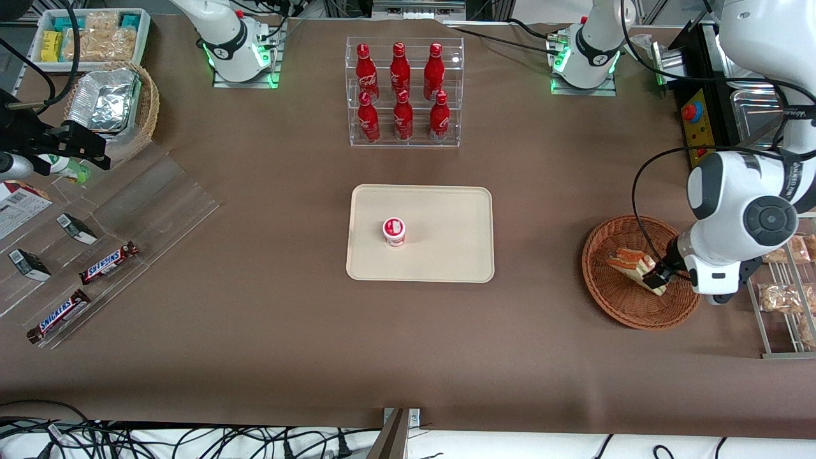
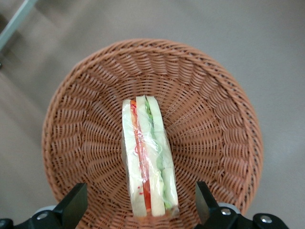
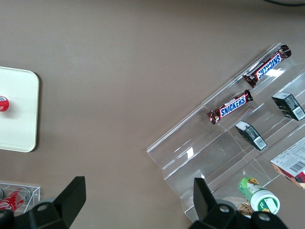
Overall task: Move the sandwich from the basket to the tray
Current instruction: 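Lower the left gripper and close it on the sandwich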
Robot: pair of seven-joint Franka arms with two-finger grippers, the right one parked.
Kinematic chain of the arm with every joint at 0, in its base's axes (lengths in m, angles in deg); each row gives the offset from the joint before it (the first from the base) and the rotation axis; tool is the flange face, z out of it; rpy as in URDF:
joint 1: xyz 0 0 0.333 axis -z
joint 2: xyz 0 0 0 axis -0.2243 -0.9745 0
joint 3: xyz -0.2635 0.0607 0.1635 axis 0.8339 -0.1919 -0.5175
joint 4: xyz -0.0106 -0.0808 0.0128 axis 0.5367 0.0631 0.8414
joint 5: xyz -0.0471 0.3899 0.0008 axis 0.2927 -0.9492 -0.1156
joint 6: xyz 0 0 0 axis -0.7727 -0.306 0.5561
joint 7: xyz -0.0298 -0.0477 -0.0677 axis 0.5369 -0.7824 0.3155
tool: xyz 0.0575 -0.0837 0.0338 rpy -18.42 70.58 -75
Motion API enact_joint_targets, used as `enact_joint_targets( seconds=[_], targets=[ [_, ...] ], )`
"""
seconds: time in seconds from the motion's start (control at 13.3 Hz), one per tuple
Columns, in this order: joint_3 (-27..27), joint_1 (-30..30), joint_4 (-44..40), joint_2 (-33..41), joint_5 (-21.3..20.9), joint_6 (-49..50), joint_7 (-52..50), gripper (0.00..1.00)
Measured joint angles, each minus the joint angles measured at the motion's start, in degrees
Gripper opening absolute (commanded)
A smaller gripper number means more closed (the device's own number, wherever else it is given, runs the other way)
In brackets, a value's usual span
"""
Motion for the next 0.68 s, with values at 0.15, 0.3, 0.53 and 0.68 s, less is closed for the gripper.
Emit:
enact_joint_targets(
  seconds=[0.15, 0.3, 0.53, 0.68],
  targets=[
    [0.0, 0.0, 2.3, -0.3, 0.0, -3.1, -2.1, 1.0],
    [0.0, 0.0, 3.5, -0.8, -0.1, -5.0, -3.6, 1.0],
    [0.0, 0.0, 5.7, -1.3, -0.1, -8.4, -4.4, 1.0],
    [0.0, 0.0, 6.6, -1.4, -0.1, -9.3, -4.6, 0.43]
  ],
)
